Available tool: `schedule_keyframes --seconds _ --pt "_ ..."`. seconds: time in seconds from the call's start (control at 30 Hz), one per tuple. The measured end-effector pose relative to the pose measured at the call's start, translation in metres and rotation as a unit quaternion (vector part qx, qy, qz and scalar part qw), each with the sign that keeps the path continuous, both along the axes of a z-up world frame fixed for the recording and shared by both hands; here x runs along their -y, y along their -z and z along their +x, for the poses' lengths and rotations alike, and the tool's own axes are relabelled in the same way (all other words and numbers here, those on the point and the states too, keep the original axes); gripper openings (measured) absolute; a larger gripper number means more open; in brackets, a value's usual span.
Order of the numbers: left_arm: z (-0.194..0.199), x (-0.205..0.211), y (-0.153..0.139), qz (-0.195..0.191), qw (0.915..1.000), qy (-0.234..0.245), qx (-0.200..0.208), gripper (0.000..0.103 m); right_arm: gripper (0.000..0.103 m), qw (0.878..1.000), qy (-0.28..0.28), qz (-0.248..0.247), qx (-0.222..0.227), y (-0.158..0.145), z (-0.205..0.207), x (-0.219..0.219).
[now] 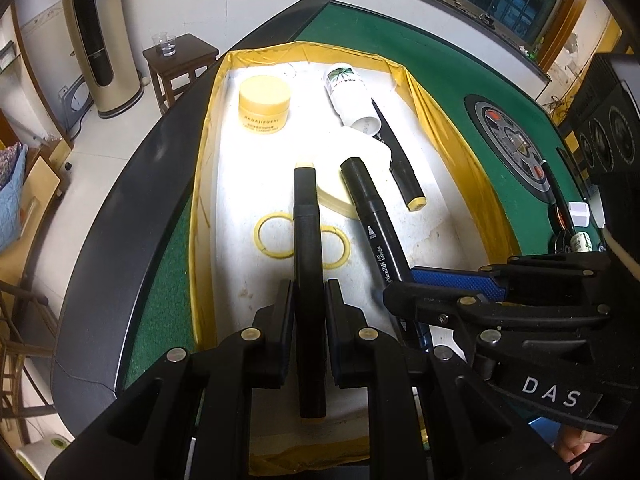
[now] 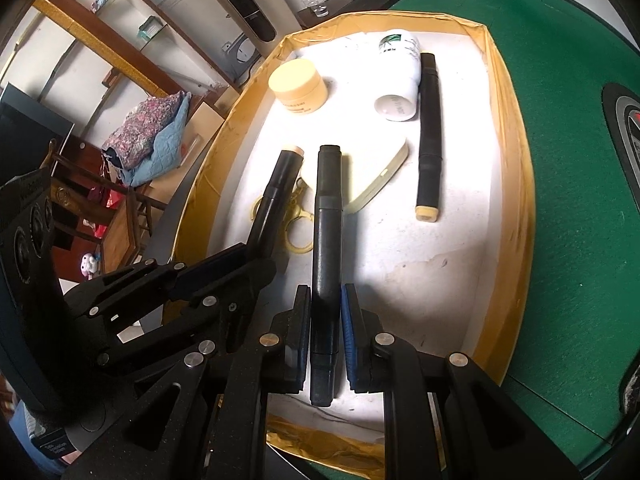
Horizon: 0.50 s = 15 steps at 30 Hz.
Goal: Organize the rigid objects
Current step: 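Open both tools to drop the black markers into the tray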
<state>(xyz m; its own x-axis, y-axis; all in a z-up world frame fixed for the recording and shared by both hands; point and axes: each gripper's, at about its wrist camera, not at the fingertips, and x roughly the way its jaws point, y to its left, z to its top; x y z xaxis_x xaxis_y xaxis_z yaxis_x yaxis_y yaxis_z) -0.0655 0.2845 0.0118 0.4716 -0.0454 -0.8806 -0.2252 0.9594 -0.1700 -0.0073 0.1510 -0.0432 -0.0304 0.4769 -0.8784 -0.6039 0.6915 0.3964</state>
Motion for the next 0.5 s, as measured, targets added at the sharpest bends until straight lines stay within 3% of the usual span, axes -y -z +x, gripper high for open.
schedule_keyframes --seconds 0.3,0.5 --pt "-0.008 0.001 -0.002 -0.014 0.9999 -0.003 0.003 0.015 0.014 1.0 0.002 -0.004 0.003 -0.002 -0.003 0.005" --pt "-0.012 0.004 -0.009 -0.034 0.9993 -0.012 0.01 0.03 0.015 1.0 0.011 -0.002 0.009 -0.008 -0.003 0.015"
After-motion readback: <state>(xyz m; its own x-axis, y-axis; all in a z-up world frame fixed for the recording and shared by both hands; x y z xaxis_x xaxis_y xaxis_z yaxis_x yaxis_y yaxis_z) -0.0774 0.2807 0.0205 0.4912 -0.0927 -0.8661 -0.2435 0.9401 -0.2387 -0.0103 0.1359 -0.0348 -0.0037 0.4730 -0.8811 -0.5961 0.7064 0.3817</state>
